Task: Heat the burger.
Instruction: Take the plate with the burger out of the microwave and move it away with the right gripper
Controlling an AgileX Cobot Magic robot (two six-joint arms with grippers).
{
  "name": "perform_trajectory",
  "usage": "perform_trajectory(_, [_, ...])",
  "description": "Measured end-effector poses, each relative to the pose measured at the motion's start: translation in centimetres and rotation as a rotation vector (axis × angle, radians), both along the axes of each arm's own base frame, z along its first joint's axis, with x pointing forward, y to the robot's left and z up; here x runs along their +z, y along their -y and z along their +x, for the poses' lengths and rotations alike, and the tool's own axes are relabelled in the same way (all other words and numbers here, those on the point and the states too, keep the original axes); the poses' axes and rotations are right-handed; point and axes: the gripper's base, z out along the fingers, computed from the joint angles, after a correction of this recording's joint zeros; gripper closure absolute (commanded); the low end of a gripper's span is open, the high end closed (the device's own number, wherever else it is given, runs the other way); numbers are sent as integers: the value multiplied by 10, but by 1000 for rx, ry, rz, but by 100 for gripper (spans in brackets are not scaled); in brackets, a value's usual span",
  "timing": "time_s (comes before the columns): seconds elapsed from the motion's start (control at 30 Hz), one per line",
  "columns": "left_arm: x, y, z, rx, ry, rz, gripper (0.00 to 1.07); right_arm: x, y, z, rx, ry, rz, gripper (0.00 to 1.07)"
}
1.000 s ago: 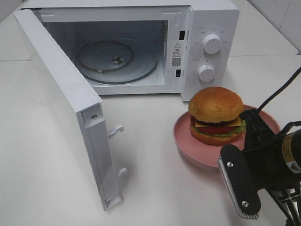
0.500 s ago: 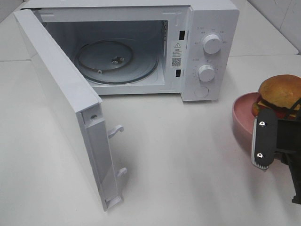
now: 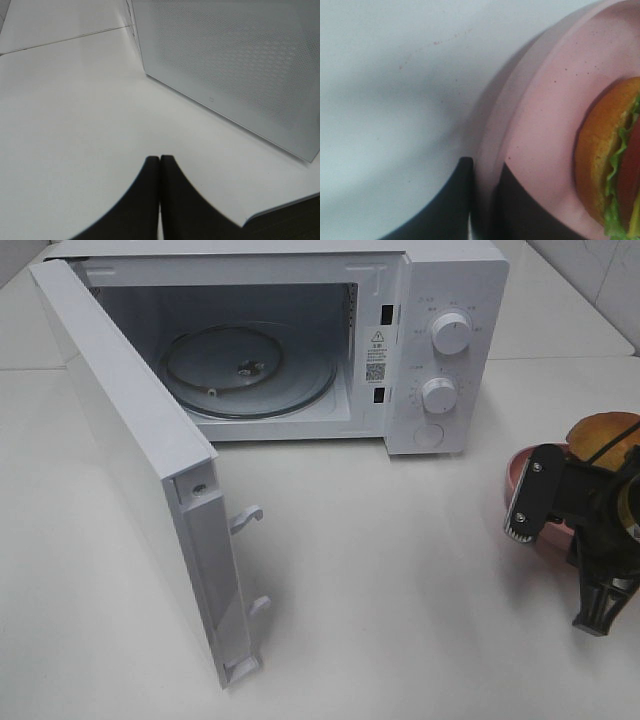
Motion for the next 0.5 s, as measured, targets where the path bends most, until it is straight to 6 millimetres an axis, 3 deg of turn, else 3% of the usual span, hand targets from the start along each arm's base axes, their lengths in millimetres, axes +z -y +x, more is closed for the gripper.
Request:
perform_trajectory(0.1, [0, 0, 0, 0, 0, 0, 106, -3, -1, 2, -15, -3, 13, 107])
perform_trajectory(0.23, [0, 0, 0, 0, 0, 0, 106, -2, -3, 3, -39, 7, 37, 99])
perform_trajectory(0.27, [0, 0, 0, 0, 0, 0, 106, -2, -3, 3, -50, 6, 44, 92])
perform_trajectory(0.33, [0, 0, 0, 0, 0, 0, 106, -2, -3, 3, -50, 6, 44, 92])
perform_trajectory(0.37, [0, 0, 0, 0, 0, 0, 106, -3, -3, 3, -69, 4, 61, 83])
perform_trajectory(0.4, [0, 0, 0, 0, 0, 0, 106, -3, -3, 3, -69, 4, 61, 83])
perform_trajectory(0.47, [0, 0, 0, 0, 0, 0, 106, -3, -5, 2, -103, 0, 90, 63])
perform_trajectory(0.5, [0, 0, 0, 0, 0, 0, 106, -3, -5, 2, -103, 0, 90, 63])
